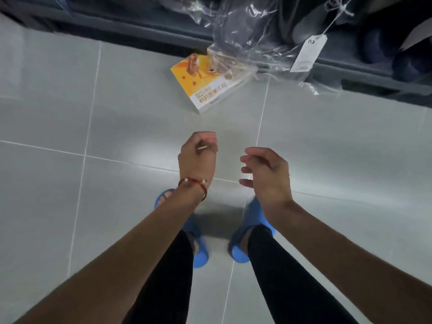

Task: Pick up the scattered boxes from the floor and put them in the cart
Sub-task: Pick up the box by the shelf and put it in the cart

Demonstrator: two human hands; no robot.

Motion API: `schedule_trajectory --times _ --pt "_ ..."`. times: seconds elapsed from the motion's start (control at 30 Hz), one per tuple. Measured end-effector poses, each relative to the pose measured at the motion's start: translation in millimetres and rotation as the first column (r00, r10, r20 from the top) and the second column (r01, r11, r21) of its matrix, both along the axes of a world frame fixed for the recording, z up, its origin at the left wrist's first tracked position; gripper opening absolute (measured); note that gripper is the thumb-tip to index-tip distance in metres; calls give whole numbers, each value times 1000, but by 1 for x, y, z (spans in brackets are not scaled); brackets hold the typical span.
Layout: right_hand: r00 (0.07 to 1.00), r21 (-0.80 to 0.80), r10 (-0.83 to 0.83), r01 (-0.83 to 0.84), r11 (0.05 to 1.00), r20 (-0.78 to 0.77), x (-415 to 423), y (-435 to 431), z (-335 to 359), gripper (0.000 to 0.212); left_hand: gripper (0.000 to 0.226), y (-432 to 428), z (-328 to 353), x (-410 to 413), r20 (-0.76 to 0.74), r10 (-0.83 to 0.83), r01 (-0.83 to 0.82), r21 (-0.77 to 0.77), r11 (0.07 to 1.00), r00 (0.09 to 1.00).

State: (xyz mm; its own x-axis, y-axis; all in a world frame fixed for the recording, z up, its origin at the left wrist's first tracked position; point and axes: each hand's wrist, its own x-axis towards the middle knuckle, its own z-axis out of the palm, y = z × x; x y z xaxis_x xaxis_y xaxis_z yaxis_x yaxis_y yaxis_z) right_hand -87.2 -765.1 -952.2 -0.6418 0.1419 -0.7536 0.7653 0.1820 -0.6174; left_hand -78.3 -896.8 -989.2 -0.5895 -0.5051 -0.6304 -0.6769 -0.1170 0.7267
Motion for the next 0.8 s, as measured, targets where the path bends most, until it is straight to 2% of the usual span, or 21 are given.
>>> schedule_trajectory --times 0.07,0.2,0.27,0.33,0.47,0.57,0.63,0.73,0.8 --pt "999 5 9 -9 1000 -49 -3 -4 -50 20 27 -2 -51 -9 -33 43 -44 -38 998 999" --pt "990 15 -1 3 1000 -143 -28 -9 -137 18 6 -15 -140 -24 -66 21 -27 -84 996 998" --pt "983 -2 -56 57 998 -174 -44 -12 -173 13 19 -20 -176 -30 -58 -8 2 -101 995 998" --pt "977 -12 -107 106 994 -187 -57 -16 -204 20 36 -24 -206 -36 -63 -13 6 -111 994 998" --pt "950 -42 -145 139 989 -276 -83 -22 -253 22 72 -25 -244 -50 -229 64 -75 -39 996 971" --pt "925 -46 -110 100 994 -363 -103 -23 -271 31 82 -27 -252 -65 -287 110 -111 13 994 952" --pt "913 -43 -106 97 994 -394 -116 -21 -276 33 74 -30 -250 -78 -306 152 -152 23 988 940" --pt "902 -45 -141 134 990 -409 -125 -15 -278 30 34 -35 -245 -96 -396 189 -185 47 982 899" --pt "903 -32 -133 131 991 -410 -126 -10 -277 34 25 -35 -244 -101 -451 175 -180 32 983 875"
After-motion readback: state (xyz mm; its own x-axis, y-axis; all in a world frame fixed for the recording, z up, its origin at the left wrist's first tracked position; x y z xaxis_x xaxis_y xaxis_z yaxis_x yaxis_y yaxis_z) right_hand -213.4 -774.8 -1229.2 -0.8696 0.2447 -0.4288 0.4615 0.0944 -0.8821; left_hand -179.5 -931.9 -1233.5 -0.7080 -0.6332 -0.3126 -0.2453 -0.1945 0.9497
